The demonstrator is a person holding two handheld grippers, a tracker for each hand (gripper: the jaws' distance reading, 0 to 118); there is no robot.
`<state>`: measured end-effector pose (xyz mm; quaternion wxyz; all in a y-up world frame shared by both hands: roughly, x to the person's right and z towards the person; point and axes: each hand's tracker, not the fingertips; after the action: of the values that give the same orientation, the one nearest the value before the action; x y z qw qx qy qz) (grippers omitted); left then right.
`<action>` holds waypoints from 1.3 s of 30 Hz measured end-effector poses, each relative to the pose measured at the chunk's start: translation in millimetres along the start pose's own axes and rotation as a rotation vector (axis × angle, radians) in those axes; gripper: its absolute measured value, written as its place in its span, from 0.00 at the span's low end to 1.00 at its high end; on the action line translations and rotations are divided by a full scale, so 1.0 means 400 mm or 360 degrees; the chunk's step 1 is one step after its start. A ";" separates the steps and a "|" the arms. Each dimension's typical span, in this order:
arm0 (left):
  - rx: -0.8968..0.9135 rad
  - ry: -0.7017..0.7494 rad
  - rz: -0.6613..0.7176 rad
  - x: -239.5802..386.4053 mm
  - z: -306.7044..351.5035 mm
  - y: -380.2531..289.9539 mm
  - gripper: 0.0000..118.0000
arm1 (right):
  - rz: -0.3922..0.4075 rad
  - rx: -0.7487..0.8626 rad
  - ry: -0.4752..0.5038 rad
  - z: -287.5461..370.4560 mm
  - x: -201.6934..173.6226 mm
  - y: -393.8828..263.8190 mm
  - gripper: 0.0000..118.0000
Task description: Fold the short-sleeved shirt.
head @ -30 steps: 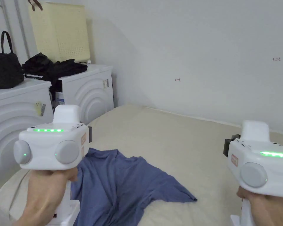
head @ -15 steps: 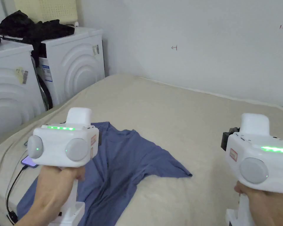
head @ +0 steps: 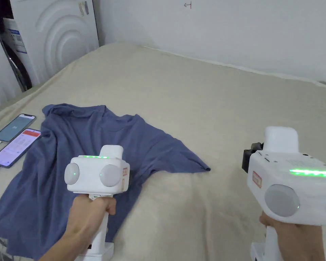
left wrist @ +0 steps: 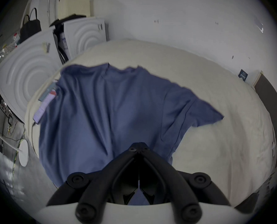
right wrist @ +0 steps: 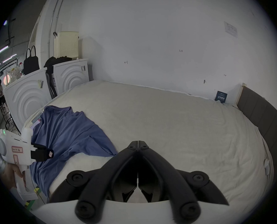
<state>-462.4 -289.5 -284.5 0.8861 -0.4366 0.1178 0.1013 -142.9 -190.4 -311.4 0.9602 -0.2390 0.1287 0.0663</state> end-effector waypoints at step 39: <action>0.0126 -0.0288 -0.0364 0.596 0.159 0.236 0.02 | -0.0106 0.0095 -0.0326 0.426 0.476 -0.129 0.00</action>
<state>-254.3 -164.1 -388.7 0.9154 -0.4010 -0.0092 0.0337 85.9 -142.0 -196.3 0.9766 -0.2066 0.0238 0.0546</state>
